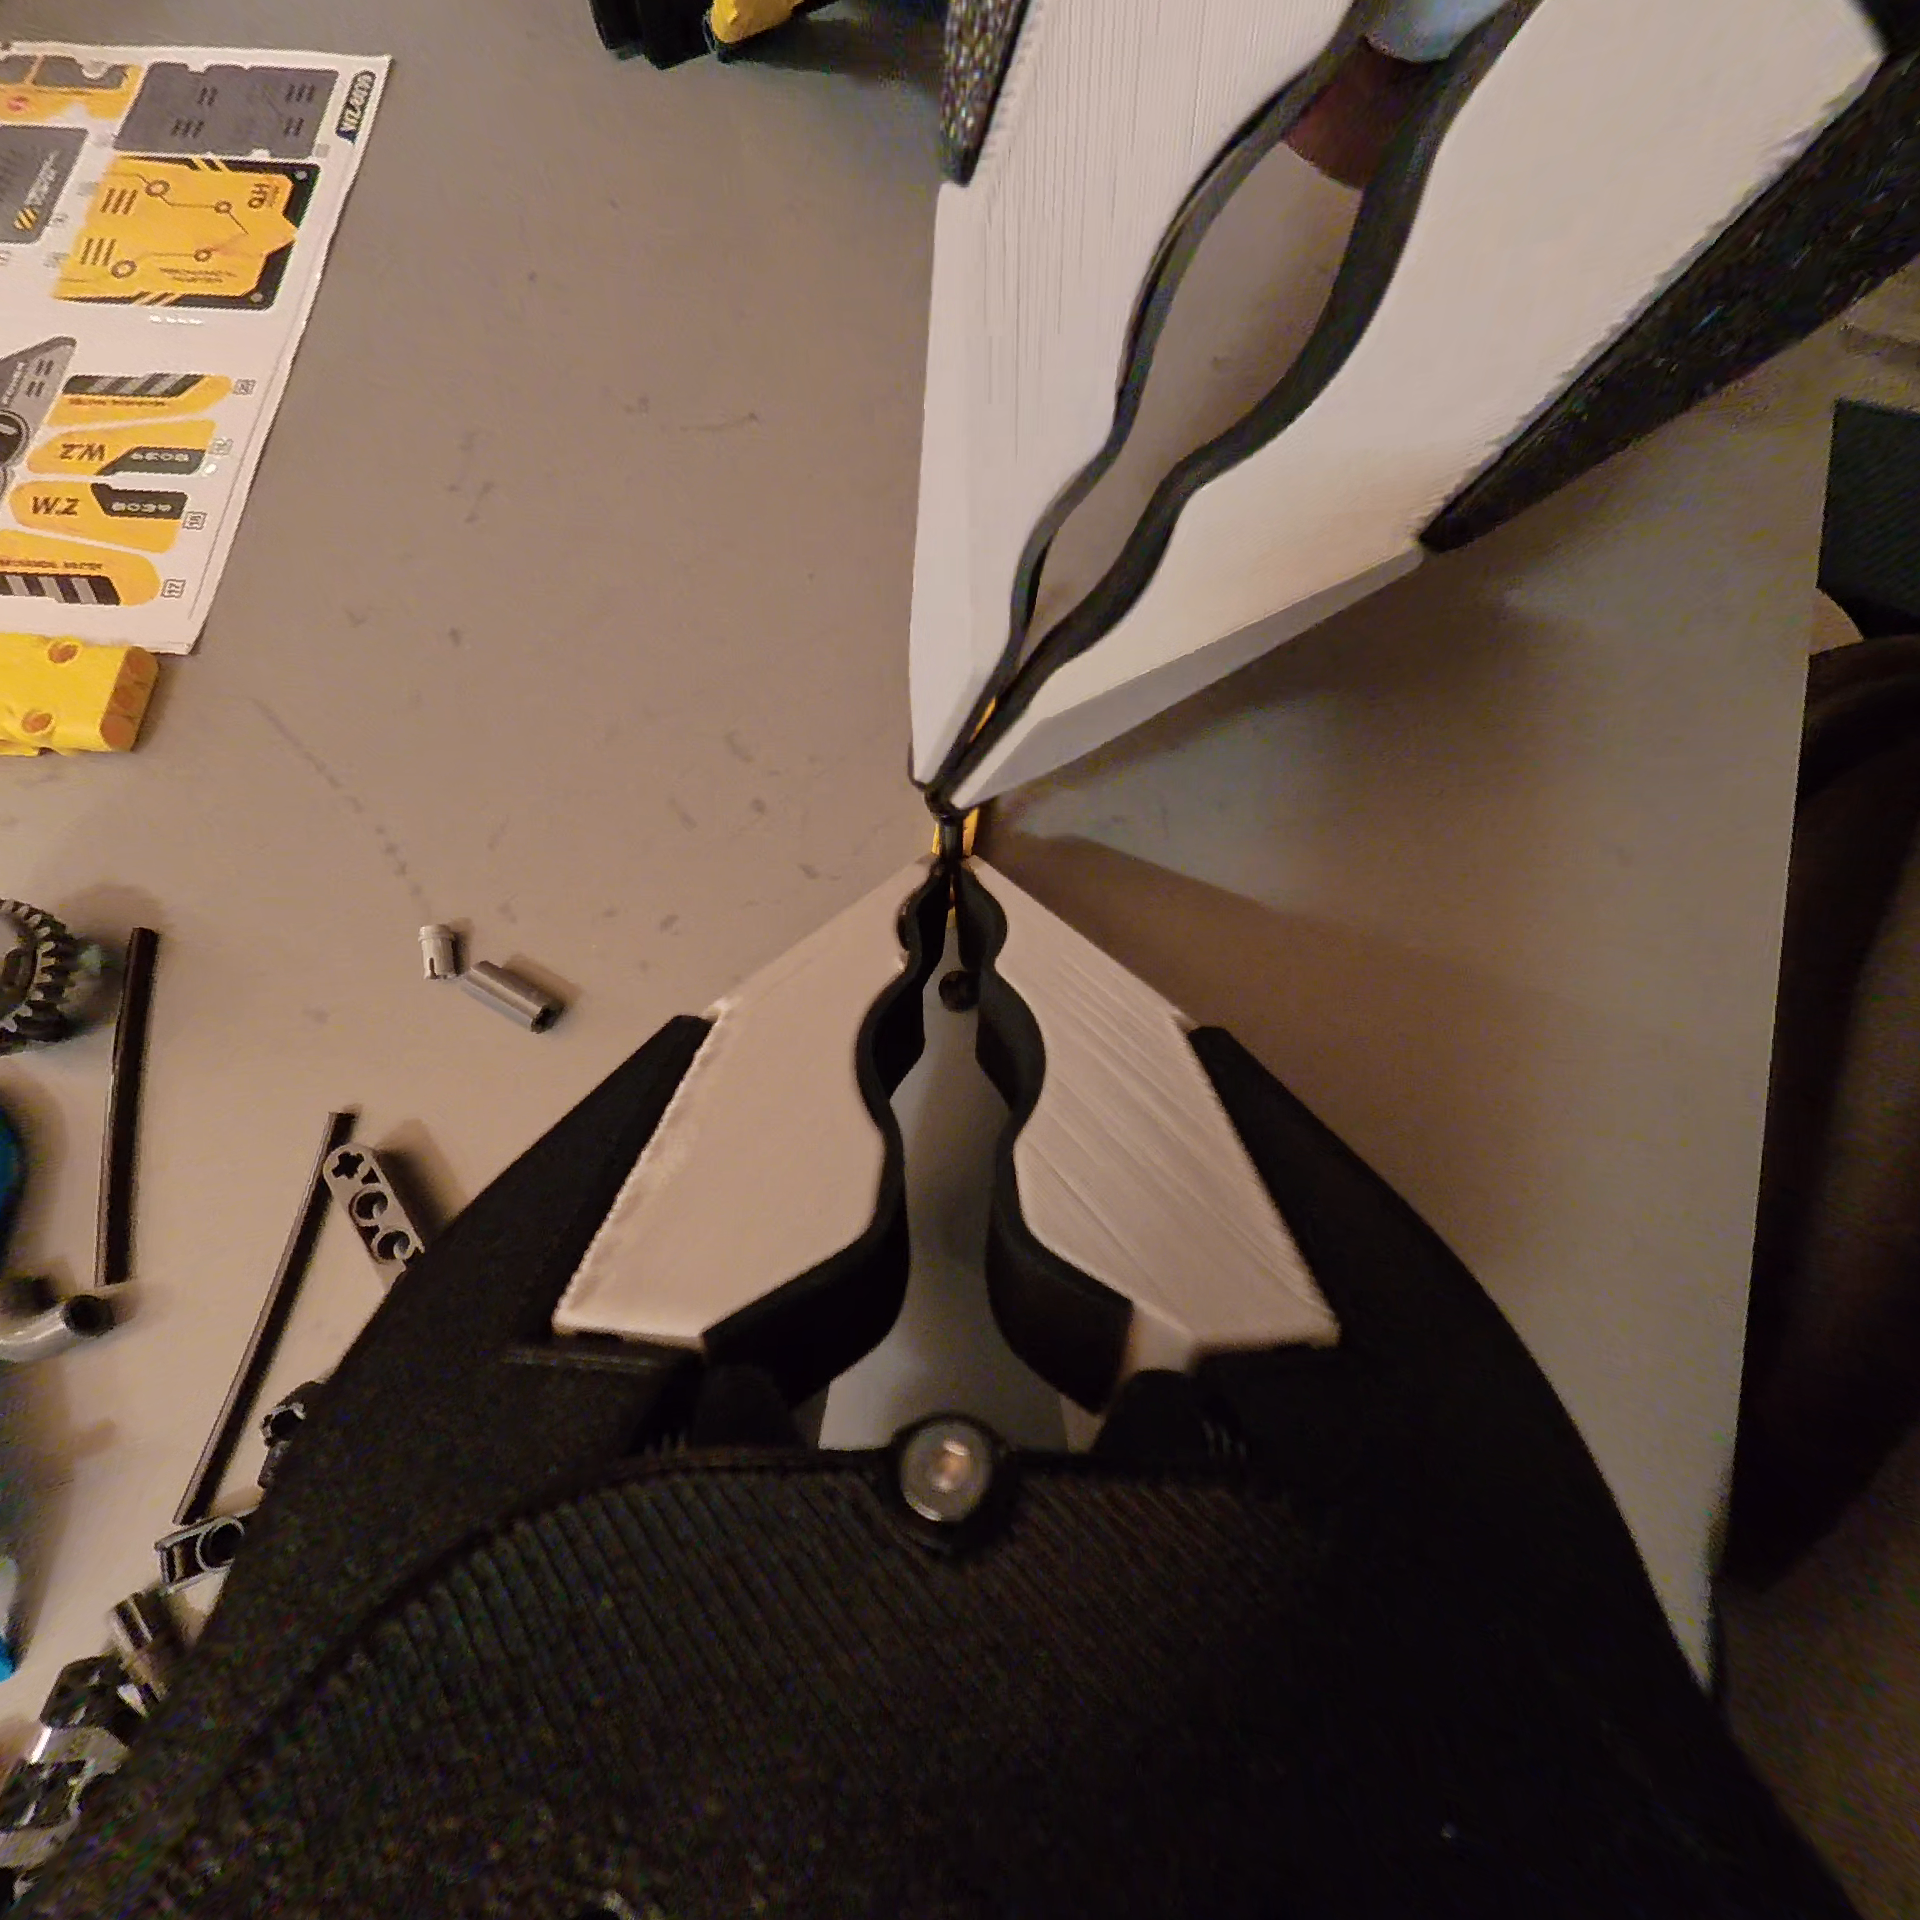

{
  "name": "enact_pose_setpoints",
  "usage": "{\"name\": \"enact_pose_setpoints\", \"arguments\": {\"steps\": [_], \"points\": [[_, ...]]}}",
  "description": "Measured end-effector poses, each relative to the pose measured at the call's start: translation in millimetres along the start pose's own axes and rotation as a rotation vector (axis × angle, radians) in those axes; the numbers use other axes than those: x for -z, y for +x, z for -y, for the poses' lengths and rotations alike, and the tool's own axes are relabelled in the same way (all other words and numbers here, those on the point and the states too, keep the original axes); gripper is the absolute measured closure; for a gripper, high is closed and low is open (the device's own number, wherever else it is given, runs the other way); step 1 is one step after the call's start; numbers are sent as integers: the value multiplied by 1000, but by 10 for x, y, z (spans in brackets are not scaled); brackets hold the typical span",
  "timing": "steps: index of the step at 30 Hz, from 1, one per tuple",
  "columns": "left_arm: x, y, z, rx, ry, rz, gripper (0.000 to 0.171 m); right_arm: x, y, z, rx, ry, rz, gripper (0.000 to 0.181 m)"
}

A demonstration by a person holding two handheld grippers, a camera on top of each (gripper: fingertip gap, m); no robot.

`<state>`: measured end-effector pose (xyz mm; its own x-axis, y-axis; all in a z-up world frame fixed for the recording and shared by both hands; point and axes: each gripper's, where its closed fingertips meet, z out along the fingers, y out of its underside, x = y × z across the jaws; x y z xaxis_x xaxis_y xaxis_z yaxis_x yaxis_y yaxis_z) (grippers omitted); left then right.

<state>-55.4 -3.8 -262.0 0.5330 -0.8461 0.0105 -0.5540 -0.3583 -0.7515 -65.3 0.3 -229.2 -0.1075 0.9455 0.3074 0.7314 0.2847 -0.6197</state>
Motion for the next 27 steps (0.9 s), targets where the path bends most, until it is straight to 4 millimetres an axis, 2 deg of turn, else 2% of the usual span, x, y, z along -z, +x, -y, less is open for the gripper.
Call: {"name": "enact_pose_setpoints", "arguments": {"steps": [13,17,23,27], "points": [[2,3,-1,9,1,-9,171,-49,-16,-27,-96,31,15,181],[2,2,0,20,1,-19,171,-48,-7,-31,-137,97,-49,181],[4,5,-2,36,1,-34,171,-41,-3,-31,-146,185,-240,181],[4,7,-3,26,1,-26,171,-42,1,-40,-244,196,-232,181]]}}
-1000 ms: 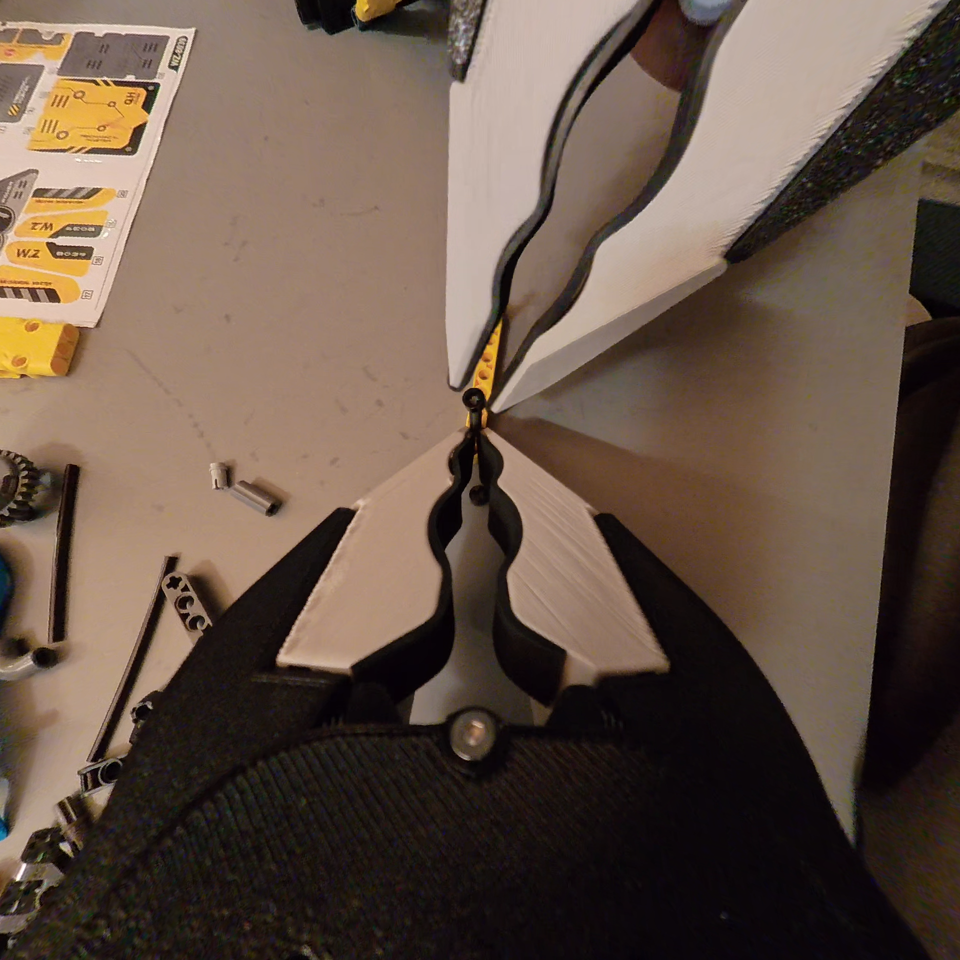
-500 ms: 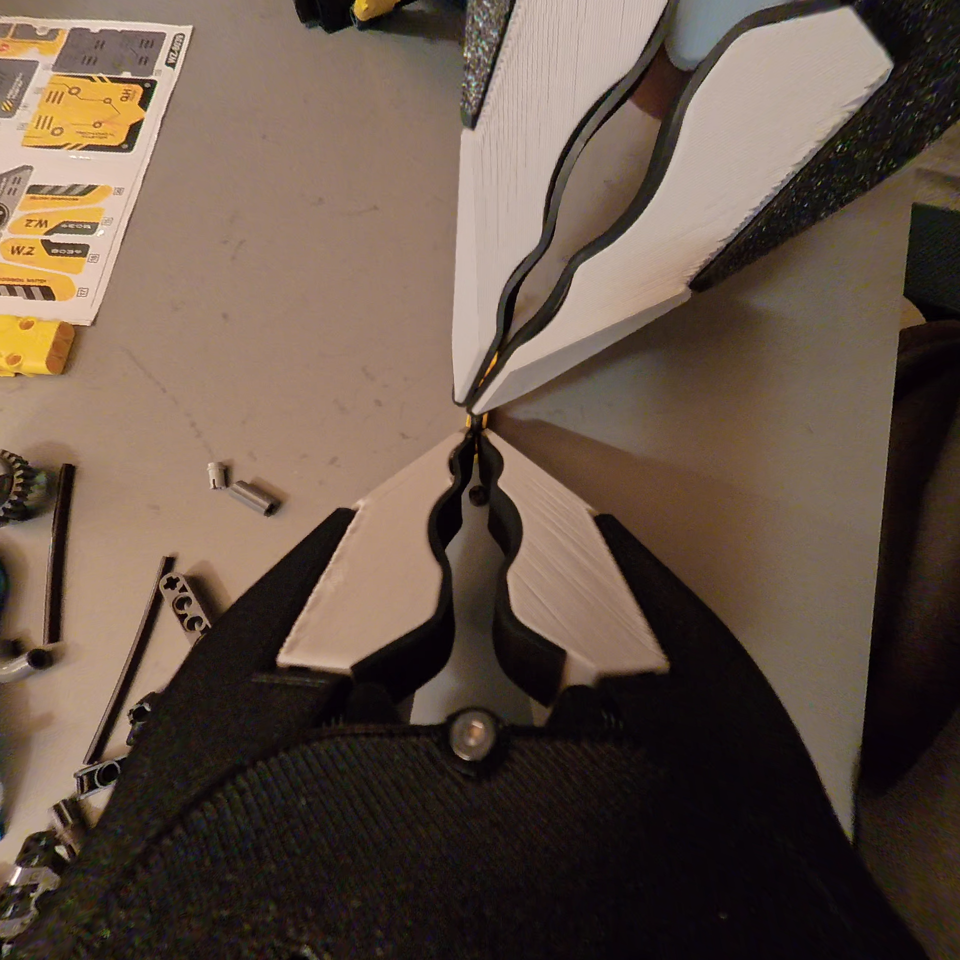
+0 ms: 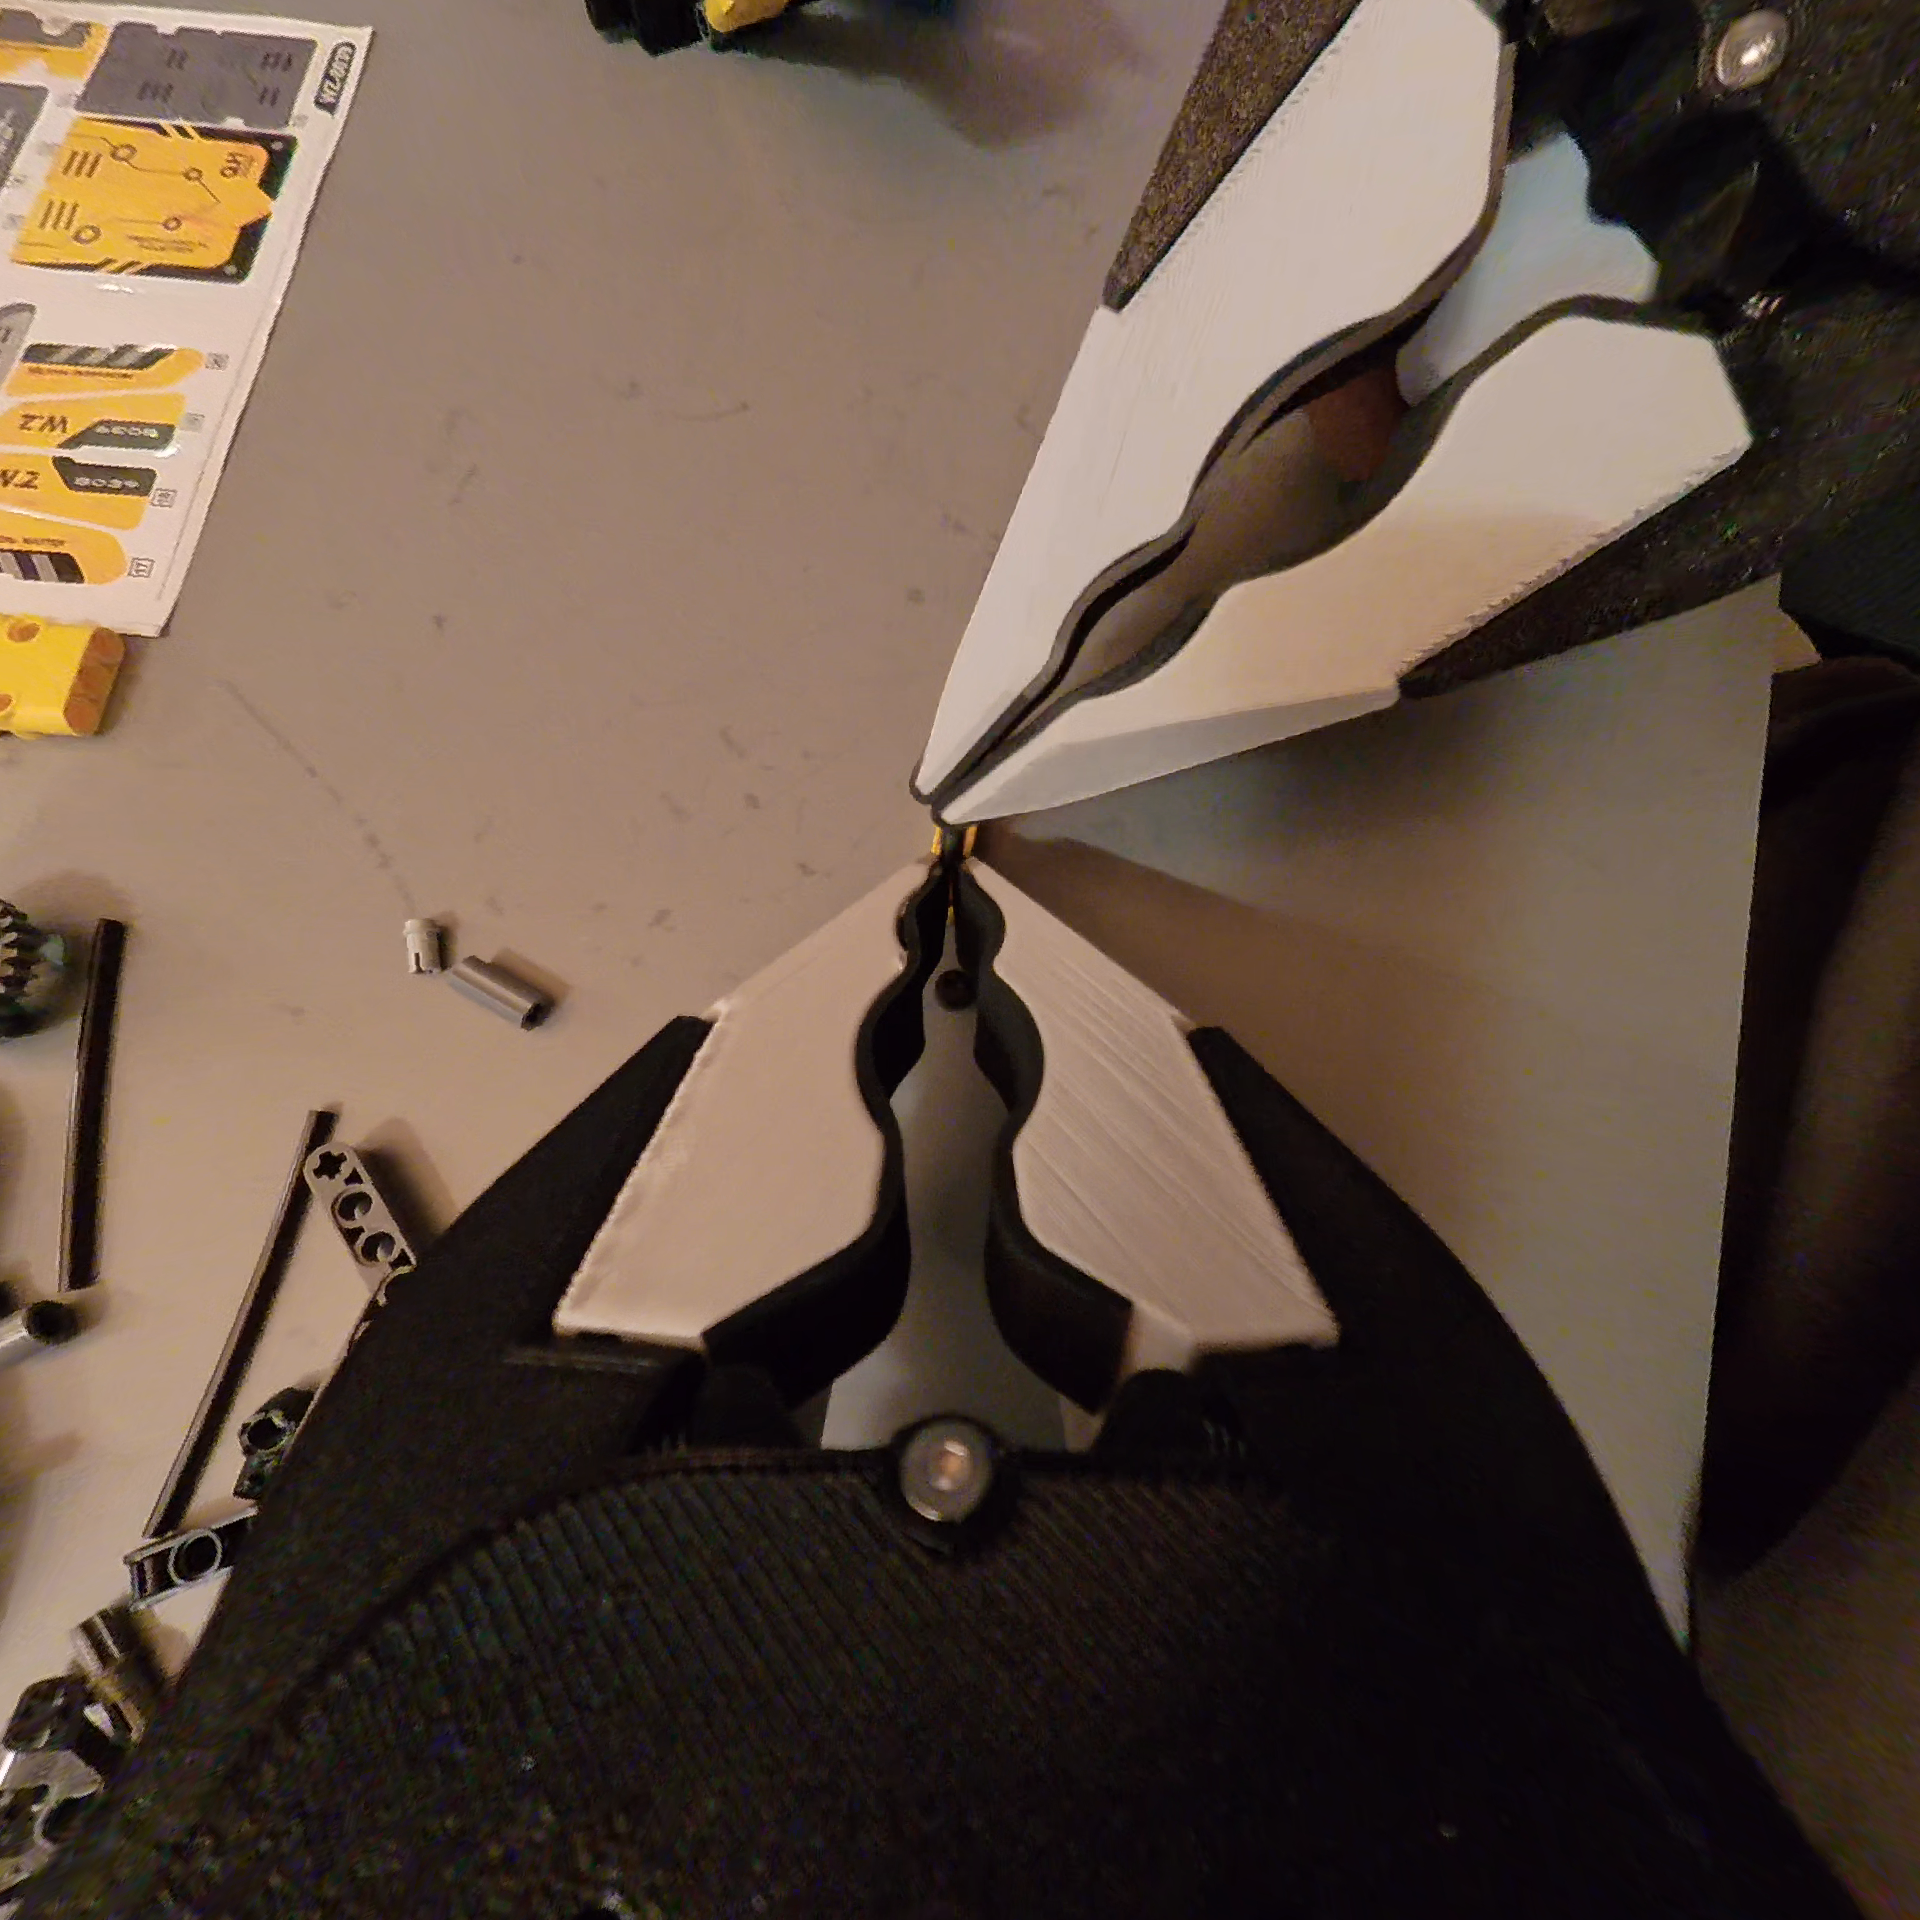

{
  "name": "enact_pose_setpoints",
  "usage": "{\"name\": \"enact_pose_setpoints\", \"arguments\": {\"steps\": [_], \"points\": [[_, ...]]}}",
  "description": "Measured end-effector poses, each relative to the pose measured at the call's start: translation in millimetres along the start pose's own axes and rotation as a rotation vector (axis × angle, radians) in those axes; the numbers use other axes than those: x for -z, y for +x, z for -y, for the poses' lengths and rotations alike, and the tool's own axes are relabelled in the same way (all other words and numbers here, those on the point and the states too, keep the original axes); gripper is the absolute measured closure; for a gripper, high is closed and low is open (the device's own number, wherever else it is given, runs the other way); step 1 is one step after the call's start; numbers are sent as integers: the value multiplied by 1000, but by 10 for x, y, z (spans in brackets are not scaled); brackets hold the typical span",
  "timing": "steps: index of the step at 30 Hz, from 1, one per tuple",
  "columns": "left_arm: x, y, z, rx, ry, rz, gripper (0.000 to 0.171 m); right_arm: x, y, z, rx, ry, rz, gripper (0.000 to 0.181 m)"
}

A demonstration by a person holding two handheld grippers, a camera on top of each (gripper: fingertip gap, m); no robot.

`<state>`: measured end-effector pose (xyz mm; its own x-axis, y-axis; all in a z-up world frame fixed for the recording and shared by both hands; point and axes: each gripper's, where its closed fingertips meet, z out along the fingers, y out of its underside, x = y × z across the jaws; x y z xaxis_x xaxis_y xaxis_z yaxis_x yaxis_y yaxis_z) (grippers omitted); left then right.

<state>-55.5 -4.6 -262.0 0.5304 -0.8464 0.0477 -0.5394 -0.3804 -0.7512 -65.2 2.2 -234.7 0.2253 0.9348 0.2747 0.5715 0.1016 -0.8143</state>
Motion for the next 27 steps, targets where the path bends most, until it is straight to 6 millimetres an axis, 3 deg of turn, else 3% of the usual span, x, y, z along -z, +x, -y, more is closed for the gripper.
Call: {"name": "enact_pose_setpoints", "arguments": {"steps": [9,16,20,27], "points": [[4,-5,3,5,3,0,171,-30,30,-9,-192,-19,-16,181],[0,2,0,-8,0,5,171,33,58,29,-298,6,88,181],[1,1,0,-4,0,1,171,234,171,299,-88,147,49,166],[0,1,0,9,0,-10,171,132,13,-8,505,-52,7,148]]}}
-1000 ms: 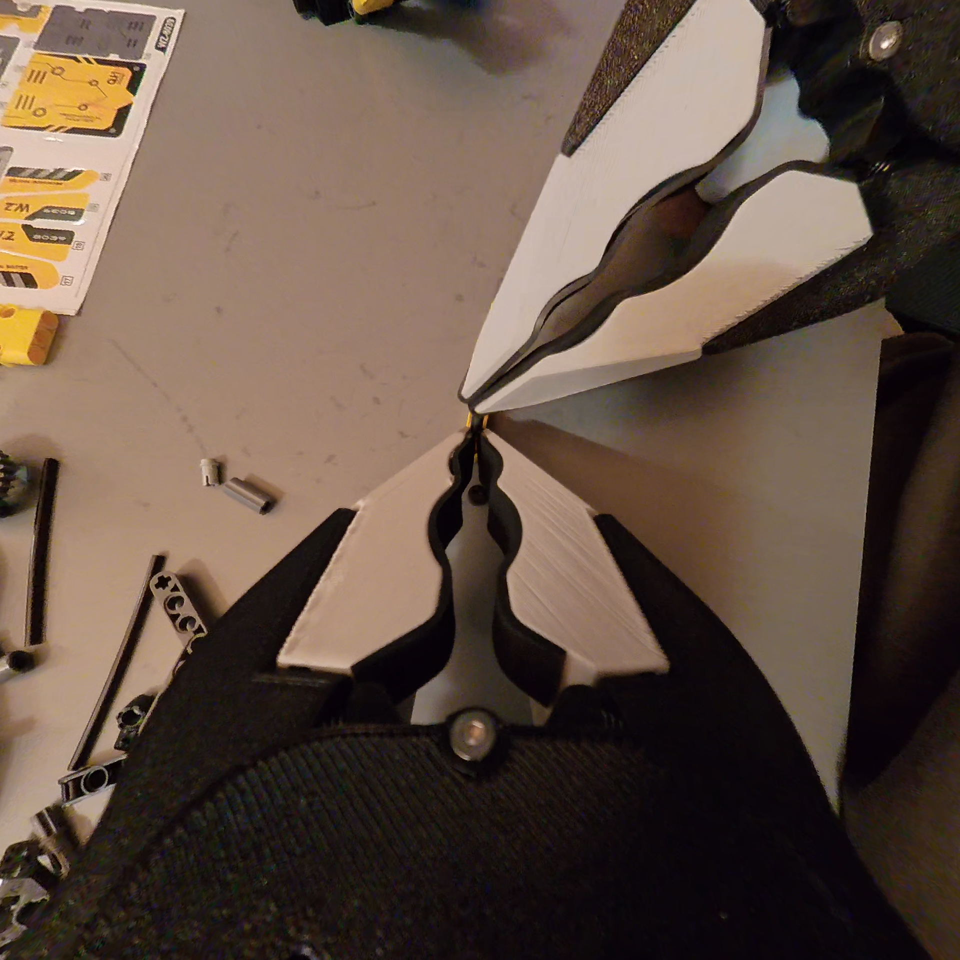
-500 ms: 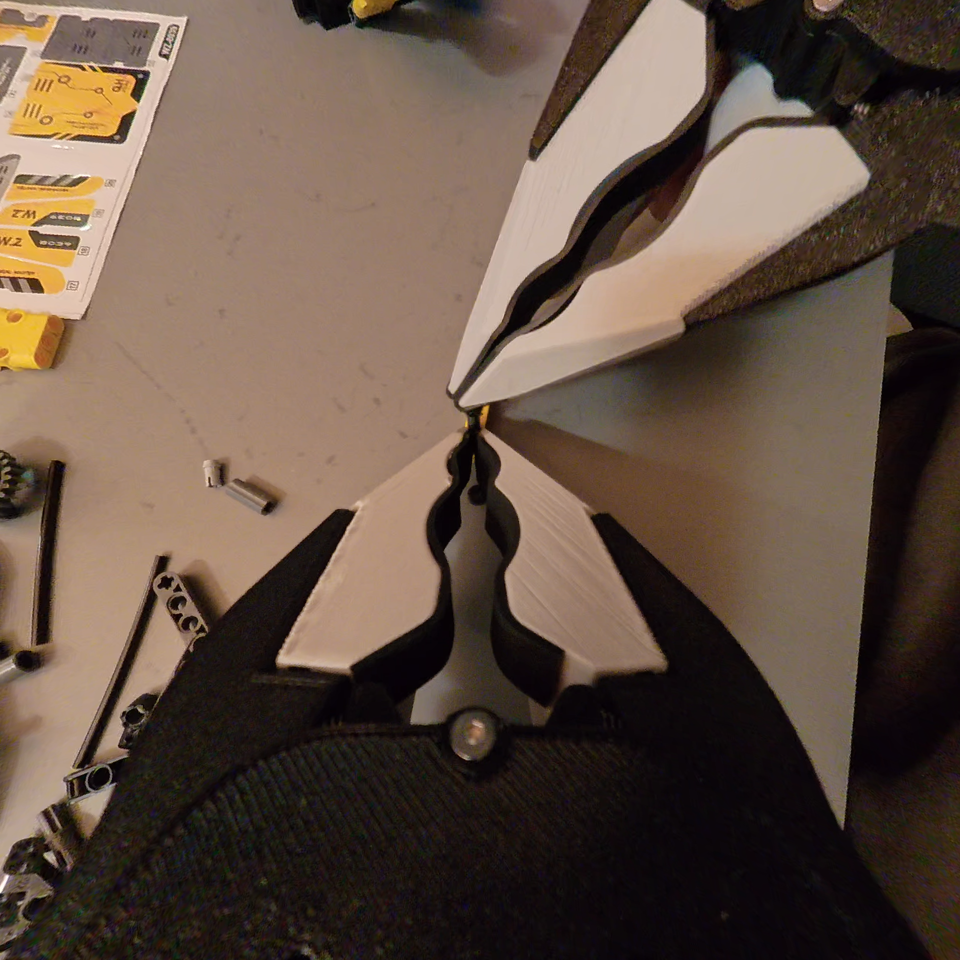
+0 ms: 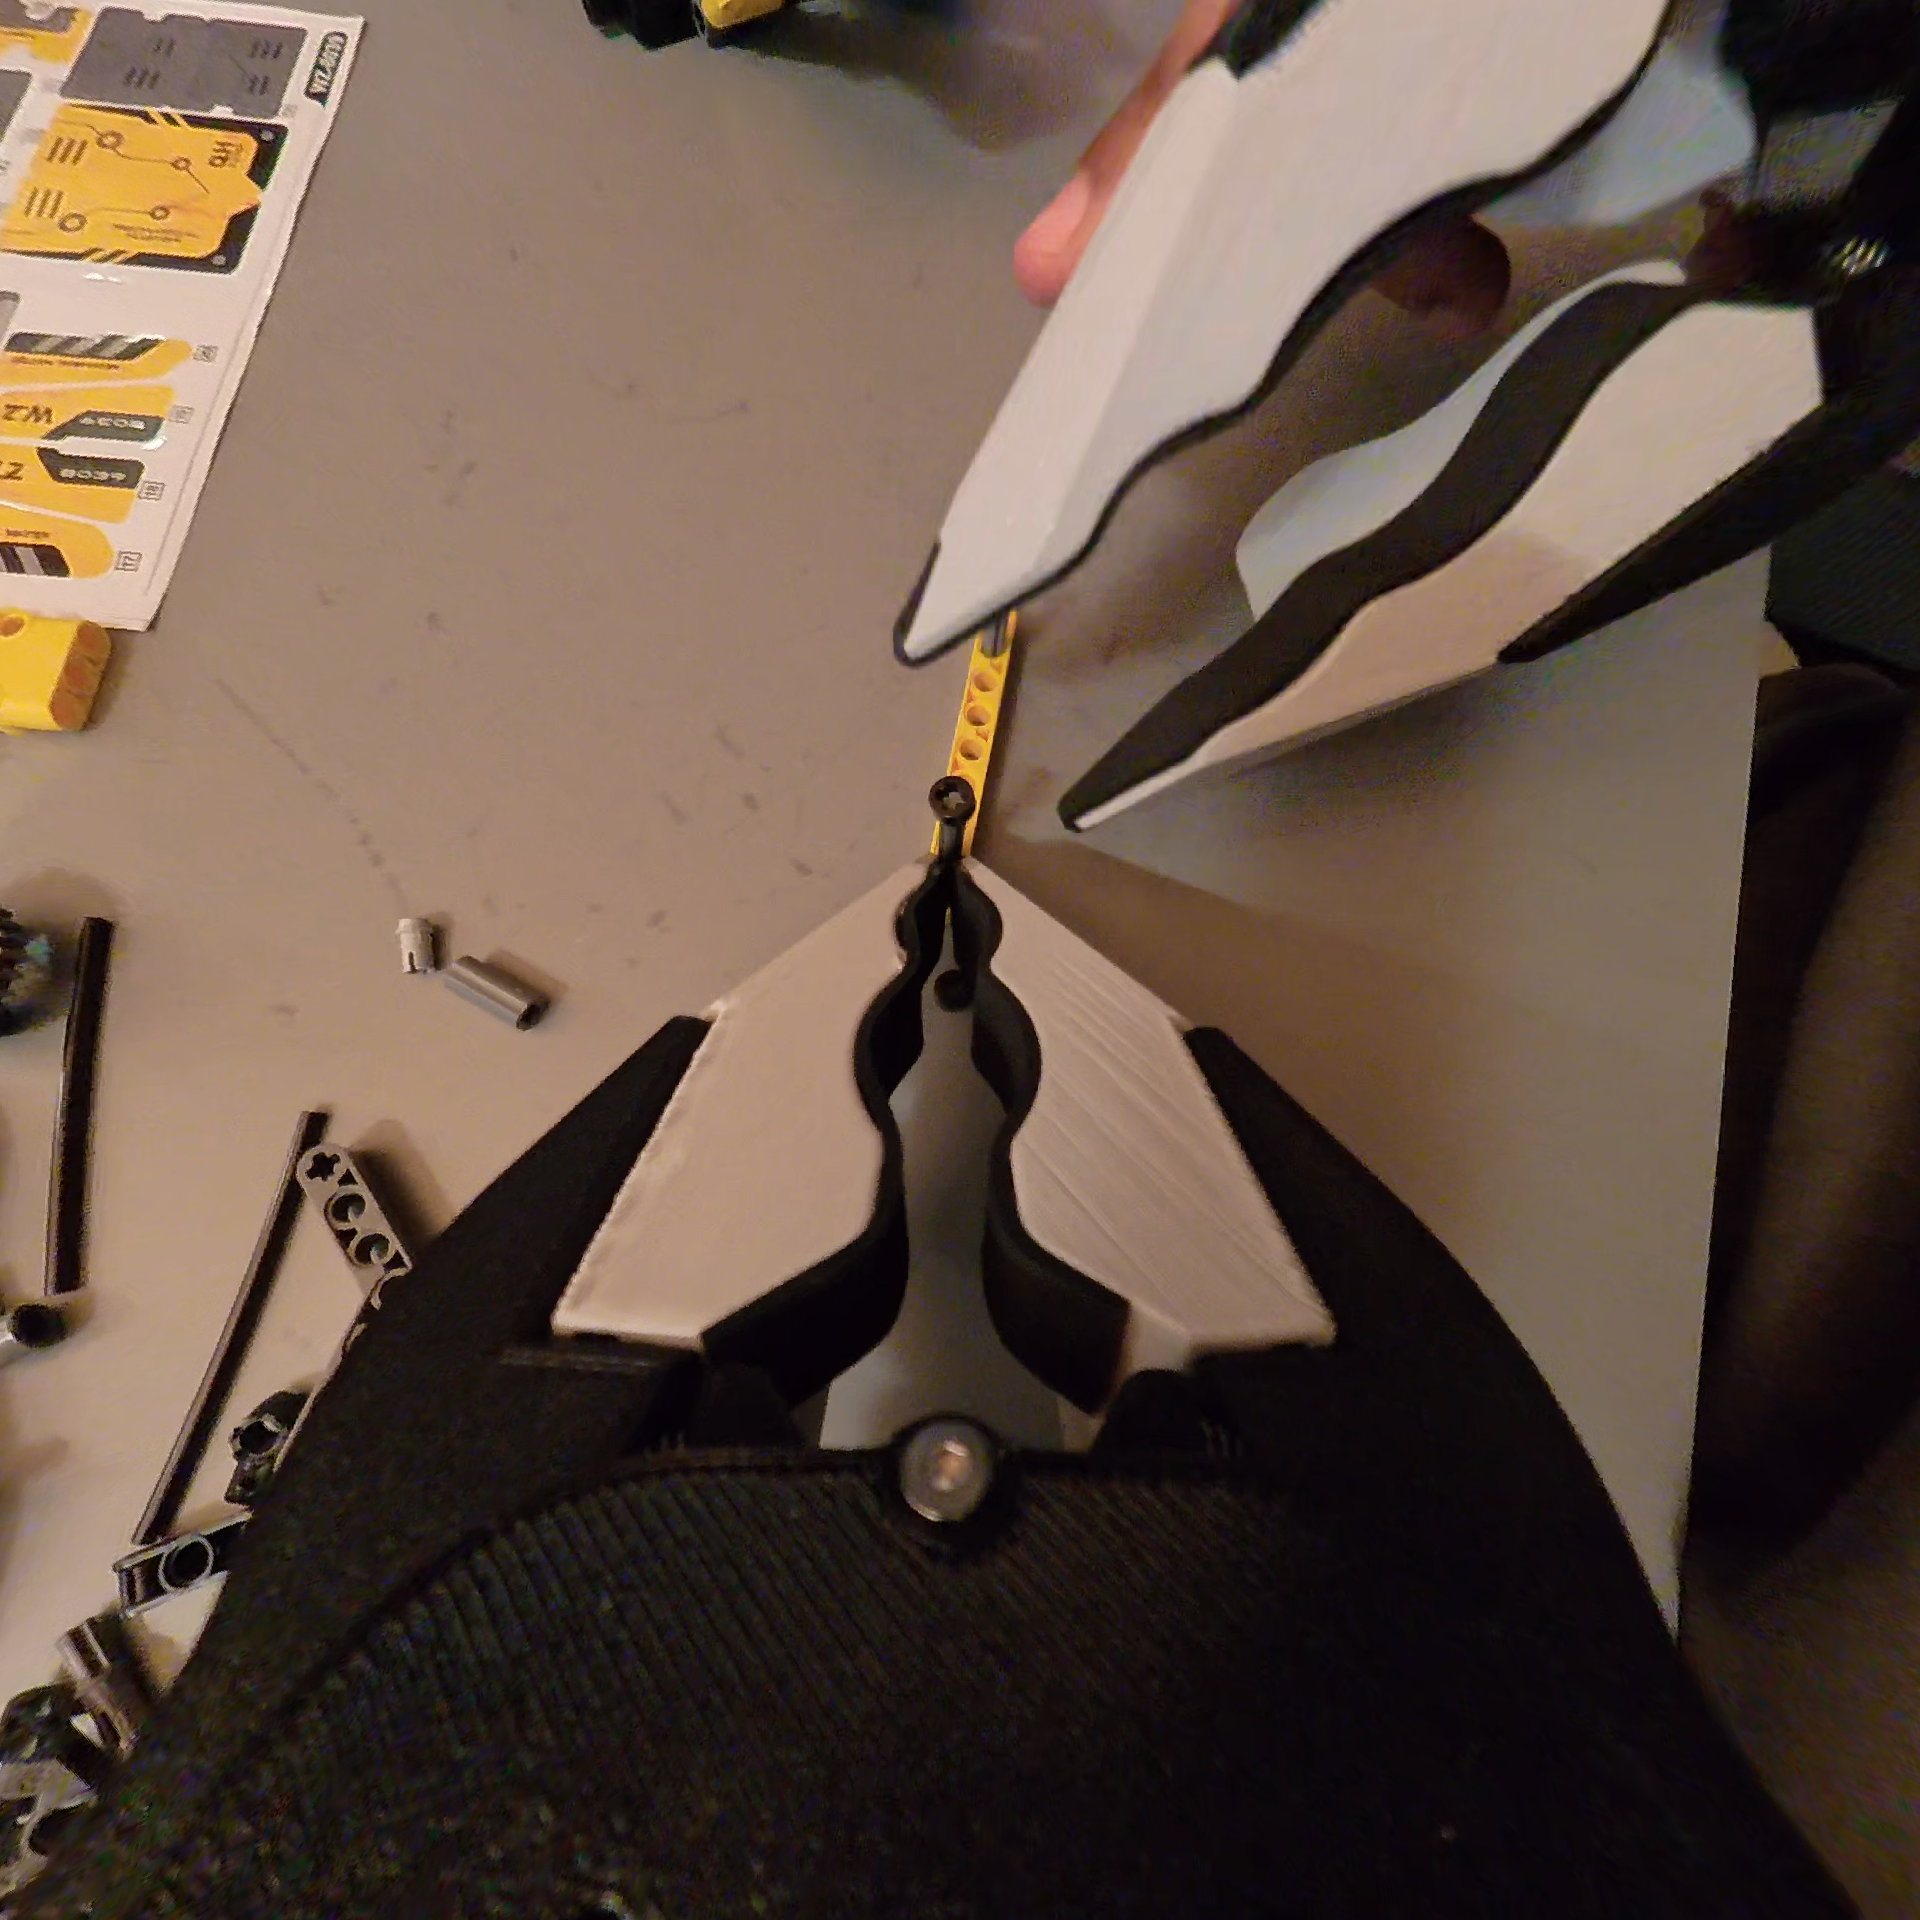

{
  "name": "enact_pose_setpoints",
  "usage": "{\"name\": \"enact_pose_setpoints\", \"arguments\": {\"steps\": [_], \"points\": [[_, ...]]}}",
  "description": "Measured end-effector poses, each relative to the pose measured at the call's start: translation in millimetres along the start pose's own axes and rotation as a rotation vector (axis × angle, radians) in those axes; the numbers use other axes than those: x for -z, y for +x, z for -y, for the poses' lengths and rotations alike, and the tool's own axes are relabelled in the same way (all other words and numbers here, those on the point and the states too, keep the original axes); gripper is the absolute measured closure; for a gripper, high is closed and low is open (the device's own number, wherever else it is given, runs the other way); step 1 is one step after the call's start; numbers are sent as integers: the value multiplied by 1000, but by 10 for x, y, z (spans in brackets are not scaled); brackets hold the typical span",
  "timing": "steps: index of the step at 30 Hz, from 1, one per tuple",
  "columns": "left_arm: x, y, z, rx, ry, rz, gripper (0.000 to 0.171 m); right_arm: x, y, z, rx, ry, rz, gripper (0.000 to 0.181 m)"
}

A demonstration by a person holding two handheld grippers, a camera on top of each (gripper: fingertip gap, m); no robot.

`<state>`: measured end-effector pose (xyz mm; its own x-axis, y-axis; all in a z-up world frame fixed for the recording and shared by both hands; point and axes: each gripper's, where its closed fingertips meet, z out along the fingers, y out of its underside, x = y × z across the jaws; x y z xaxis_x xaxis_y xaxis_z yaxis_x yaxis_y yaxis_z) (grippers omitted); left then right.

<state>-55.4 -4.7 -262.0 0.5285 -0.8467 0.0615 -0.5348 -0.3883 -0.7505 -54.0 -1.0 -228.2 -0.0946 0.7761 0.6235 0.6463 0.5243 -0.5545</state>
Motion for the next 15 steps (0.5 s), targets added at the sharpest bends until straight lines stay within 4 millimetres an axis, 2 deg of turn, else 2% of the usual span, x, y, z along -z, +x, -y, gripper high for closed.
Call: {"name": "enact_pose_setpoints", "arguments": {"steps": [5,9,15], "points": [[-1,-2,0,5,0,-3,171,-18,-86,-7,226,-44,44,146],[0,-2,1,12,0,-9,171,-57,-187,-47,279,-76,90,145],[-2,-2,1,13,0,-11,171,-71,-201,-55,321,-103,94,147]]}}
